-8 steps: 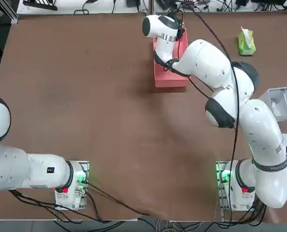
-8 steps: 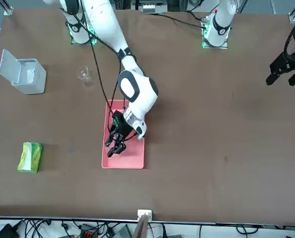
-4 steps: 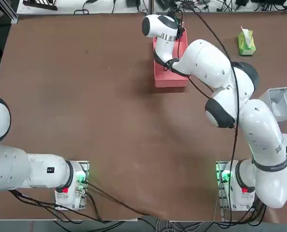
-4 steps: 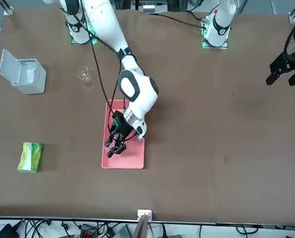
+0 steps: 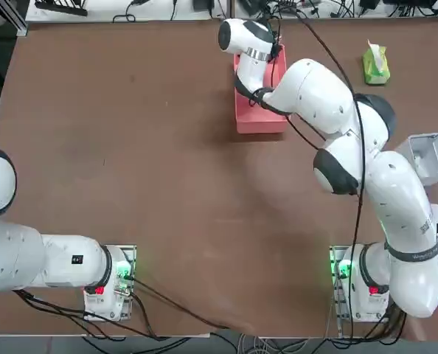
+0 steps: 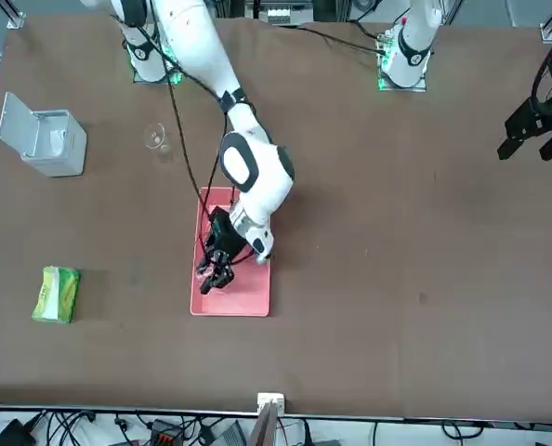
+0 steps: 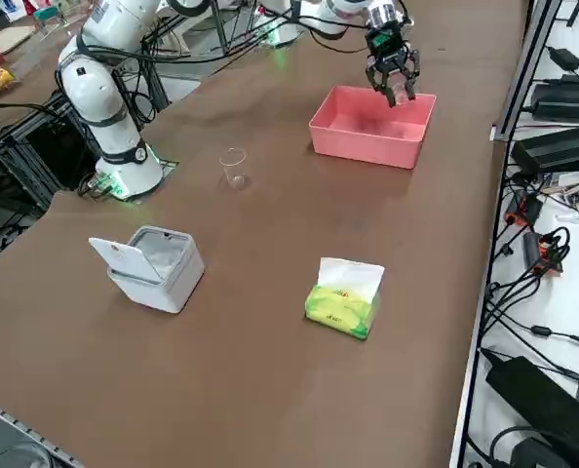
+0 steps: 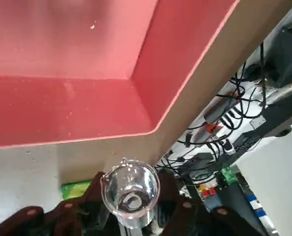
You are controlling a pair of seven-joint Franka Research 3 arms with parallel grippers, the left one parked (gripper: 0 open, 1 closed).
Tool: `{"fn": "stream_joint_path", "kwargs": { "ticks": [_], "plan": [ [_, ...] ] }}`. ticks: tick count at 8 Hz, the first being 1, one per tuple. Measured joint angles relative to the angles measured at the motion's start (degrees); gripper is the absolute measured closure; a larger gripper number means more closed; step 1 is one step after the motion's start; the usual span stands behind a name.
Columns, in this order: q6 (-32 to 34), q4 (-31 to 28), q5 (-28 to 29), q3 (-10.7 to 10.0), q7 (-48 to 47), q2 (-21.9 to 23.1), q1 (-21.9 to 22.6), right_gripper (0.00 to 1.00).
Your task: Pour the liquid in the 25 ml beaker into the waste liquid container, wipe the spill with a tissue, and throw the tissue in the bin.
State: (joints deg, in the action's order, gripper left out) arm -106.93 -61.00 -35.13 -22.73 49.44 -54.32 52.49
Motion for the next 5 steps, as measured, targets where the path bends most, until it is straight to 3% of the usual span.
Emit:
{"fn": "stream_joint_path", "kwargs": {
  "ticks": [5],
  "plan": [
    [0.3, 0.7, 17.5, -0.6, 2.6, 5.5, -7.9, 0.52]
  ]
}}
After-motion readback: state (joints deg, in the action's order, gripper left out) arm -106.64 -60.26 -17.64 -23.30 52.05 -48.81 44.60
